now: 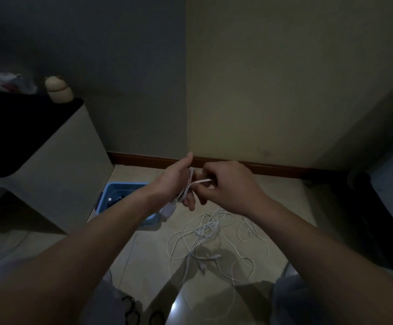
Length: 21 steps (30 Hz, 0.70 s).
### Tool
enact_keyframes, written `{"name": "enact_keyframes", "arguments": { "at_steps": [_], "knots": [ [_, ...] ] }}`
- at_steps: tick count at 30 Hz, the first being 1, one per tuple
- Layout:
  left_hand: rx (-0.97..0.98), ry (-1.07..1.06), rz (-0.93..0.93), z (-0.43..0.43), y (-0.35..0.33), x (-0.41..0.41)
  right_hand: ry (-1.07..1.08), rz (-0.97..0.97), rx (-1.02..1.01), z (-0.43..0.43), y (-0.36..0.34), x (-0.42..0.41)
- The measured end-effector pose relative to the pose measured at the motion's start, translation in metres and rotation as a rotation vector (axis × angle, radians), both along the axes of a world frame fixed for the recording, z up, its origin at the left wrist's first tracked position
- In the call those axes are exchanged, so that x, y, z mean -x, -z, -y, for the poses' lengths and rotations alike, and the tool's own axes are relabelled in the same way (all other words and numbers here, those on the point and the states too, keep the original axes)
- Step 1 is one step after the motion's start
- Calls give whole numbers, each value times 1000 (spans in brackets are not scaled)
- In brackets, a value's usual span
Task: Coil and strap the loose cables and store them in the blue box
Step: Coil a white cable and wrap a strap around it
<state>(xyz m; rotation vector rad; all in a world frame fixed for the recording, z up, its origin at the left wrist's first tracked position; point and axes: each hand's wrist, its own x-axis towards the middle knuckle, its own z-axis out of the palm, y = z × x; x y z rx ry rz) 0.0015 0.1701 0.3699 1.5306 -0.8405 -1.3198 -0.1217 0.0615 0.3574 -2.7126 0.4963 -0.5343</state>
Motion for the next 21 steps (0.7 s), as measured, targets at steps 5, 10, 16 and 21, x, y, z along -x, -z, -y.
{"name": "enact_keyframes", "arguments": {
  "at_steps": [5, 10, 16, 21],
  "knots": [
    [58, 39, -87, 1, 2, -8, 151, -4, 117, 5, -2, -2],
    [50, 70, -136, -1, 8, -11, 28, 97, -294, 14, -2, -3],
    [46, 64, -155, -4, 12, -13, -79, 191, -644, 25, -4, 0],
    [99, 32, -316, -7, 3, -12, -24, 70, -931, 25, -2, 2]
  ]
}}
